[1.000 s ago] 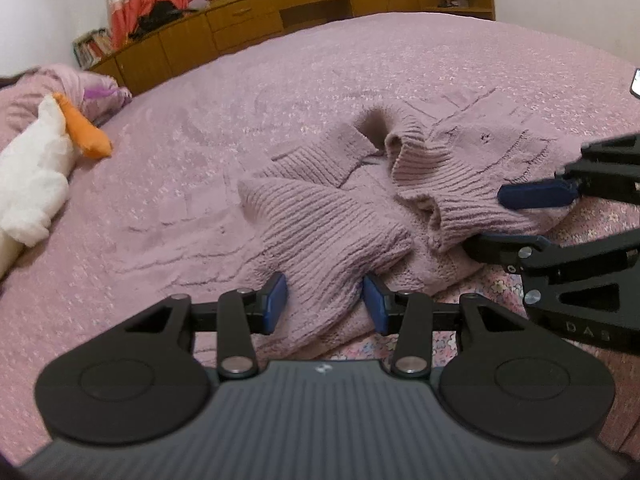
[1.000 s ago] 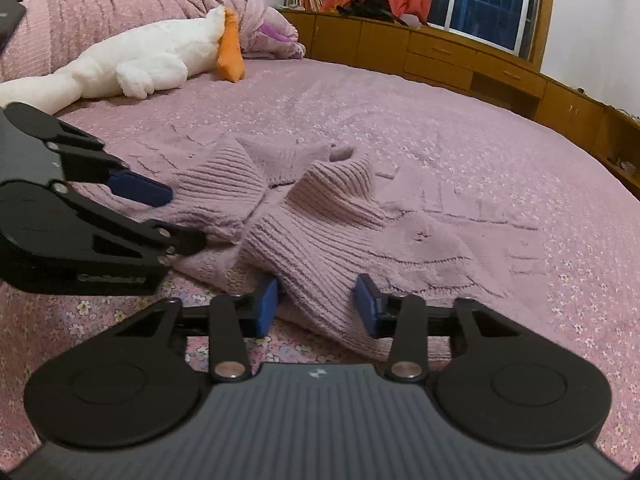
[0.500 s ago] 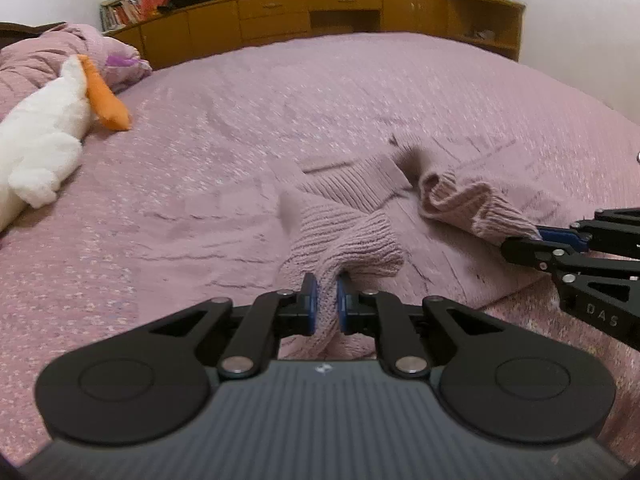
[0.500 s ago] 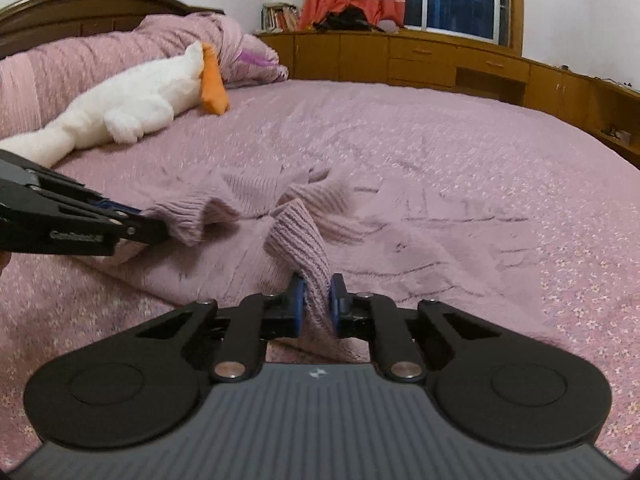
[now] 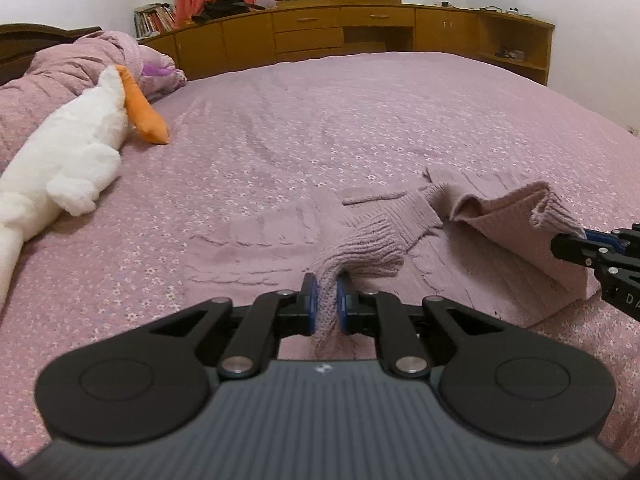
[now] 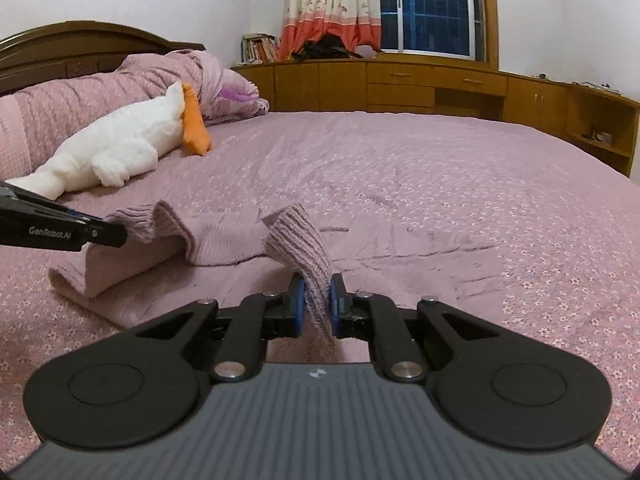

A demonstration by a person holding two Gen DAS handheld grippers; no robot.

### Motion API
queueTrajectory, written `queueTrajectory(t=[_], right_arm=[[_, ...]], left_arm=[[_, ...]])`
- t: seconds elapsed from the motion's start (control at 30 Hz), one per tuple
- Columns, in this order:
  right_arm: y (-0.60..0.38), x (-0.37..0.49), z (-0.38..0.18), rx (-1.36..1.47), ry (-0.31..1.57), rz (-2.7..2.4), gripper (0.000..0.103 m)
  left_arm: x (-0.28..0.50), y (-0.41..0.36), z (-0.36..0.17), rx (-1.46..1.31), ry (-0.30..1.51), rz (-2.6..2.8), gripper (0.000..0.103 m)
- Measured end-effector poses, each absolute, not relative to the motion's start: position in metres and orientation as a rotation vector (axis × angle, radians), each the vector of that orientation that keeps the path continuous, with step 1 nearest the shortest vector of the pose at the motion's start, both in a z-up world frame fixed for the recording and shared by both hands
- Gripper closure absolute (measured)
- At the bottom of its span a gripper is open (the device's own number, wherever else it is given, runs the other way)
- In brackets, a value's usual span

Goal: Fold small clothes
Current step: 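Lift the held edges with both grippers and fold them over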

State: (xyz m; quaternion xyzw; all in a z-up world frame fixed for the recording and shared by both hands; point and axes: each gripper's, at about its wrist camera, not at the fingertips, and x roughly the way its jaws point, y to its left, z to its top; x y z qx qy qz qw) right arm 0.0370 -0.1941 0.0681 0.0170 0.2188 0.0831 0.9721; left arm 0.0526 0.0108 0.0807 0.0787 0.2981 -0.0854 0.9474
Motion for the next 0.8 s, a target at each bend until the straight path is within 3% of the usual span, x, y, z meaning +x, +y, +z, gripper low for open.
queueTrajectory(t=[0.8], right_arm=[[-0.217,0.056,0.09,0.054,0.415,0.102,0.09]], left_arm=[[0.075,0.048,0.1,0.134,0.522,-0.127,0.091]])
